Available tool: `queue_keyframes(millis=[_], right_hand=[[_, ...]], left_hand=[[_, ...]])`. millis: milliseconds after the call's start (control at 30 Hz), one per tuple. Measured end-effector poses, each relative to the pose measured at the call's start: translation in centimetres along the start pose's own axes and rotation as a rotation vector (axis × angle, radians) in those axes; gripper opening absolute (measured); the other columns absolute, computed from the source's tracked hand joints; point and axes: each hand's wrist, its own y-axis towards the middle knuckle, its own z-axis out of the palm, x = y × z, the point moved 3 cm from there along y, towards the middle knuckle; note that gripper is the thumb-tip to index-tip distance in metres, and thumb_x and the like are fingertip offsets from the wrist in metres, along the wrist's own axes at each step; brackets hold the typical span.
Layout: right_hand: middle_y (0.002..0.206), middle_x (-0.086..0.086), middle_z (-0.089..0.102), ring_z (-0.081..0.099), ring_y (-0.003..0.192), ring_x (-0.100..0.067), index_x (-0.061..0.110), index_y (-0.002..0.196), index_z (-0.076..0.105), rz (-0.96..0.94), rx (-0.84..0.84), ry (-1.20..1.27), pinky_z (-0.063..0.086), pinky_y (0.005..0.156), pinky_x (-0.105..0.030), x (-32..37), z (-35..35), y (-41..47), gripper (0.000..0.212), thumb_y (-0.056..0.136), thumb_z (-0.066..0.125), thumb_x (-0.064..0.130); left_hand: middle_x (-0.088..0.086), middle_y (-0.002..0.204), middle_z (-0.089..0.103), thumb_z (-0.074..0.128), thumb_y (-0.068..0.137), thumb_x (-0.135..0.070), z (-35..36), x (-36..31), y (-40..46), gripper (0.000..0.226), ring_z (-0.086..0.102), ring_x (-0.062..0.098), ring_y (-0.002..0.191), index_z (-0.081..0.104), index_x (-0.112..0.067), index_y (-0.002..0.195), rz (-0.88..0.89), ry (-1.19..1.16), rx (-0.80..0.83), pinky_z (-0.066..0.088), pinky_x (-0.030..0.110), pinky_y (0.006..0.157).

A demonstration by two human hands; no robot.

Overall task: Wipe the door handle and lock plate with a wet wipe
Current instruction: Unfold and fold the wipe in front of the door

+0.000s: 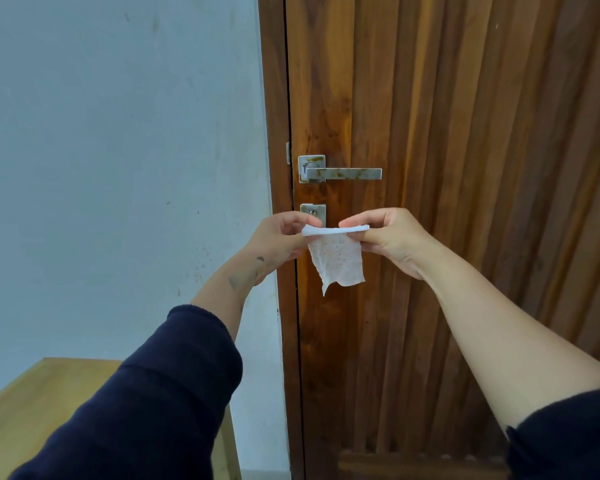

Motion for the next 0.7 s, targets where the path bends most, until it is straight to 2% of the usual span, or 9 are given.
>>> queue_keyframes(millis=[100,167,267,367,467,533,600,700], right_hand=[[0.111,-0.005,0.064,0.060,0.106,-0.018,0.015,0.086,0.073,-0.016,-0.012,-0.035,0.057,0.082,-0.029,-0.3,0.1,0.2,0.015,0.090,0.062,0.005],[0.113,-0.006,0.061,0.060,0.103,-0.019,0.016,0.082,0.071,-0.008,-0.004,-0.044,0.058,0.079,-0.028,-0.4,0.3,0.2,0.022,0.092,0.057,0.003],[0.111,-0.002,0.060,0.061,0.097,-0.017,0.018,0.078,0.071,-0.023,-0.016,-0.054,0.058,0.071,-0.023,-0.4,0.4,0.3,0.028,0.095,0.054,0.003],[0.101,0.005,0.061,0.060,0.094,-0.014,0.022,0.077,0.071,-0.056,-0.029,-0.057,0.056,0.065,-0.017,-0.4,0.5,0.3,0.032,0.095,0.052,0.003],[0.105,0.004,0.061,0.059,0.096,-0.013,0.022,0.078,0.071,-0.075,-0.027,-0.077,0.055,0.069,-0.018,-0.4,0.5,0.3,0.035,0.097,0.049,0.001],[0.109,0.001,0.060,0.059,0.096,-0.013,0.021,0.080,0.070,-0.065,-0.027,-0.101,0.055,0.071,-0.019,-0.5,0.6,0.3,0.034,0.097,0.048,0.002],[0.112,-0.002,0.061,0.060,0.097,-0.015,0.020,0.081,0.070,-0.041,-0.026,-0.085,0.056,0.072,-0.021,-0.6,0.6,0.3,0.033,0.097,0.048,0.002],[0.111,-0.005,0.062,0.061,0.101,-0.021,0.017,0.092,0.070,0.039,0.007,0.048,0.057,0.078,-0.029,-0.7,0.5,0.1,0.030,0.098,0.043,0.007]], left_hand=[[-0.003,0.093,0.065,0.063,0.090,-0.009,0.1,0.0,0.1,0.012,0.060,0.013,0.087,0.068,-0.019,0.087,0.035,-0.018,-0.029,0.054,0.019,0.070],[-0.003,0.095,0.063,0.058,0.093,-0.008,0.1,0.0,0.3,0.015,0.056,0.012,0.084,0.069,-0.016,0.087,0.069,0.001,-0.079,0.051,0.015,0.066],[0.002,0.104,0.060,0.050,0.097,-0.007,0.2,0.1,0.4,0.023,0.056,0.015,0.086,0.067,-0.018,0.084,0.084,0.012,-0.125,0.051,0.014,0.063],[0.007,0.111,0.060,0.043,0.099,-0.008,0.5,0.3,0.7,0.032,0.061,0.025,0.094,0.063,-0.022,0.080,-0.011,-0.058,-0.141,0.055,0.018,0.063],[0.007,0.109,0.062,0.050,0.097,-0.022,0.8,0.7,0.9,0.016,0.064,0.024,0.091,0.060,-0.022,0.085,-0.144,-0.199,-0.134,0.055,0.025,0.068],[0.005,0.102,0.062,0.061,0.093,-0.029,0.8,0.9,1.0,0.009,0.062,0.018,0.082,0.057,-0.020,0.094,-0.105,-0.134,-0.107,0.054,0.025,0.067],[0.003,0.098,0.061,0.070,0.086,-0.021,0.7,1.1,1.2,0.022,0.061,0.017,0.082,0.054,-0.020,0.101,-0.063,-0.083,-0.108,0.056,0.027,0.069],[0.002,0.100,0.061,0.071,0.085,-0.016,0.7,1.1,1.1,0.030,0.062,0.018,0.091,0.053,-0.018,0.109,-0.041,-0.092,-0.116,0.056,0.028,0.075]])
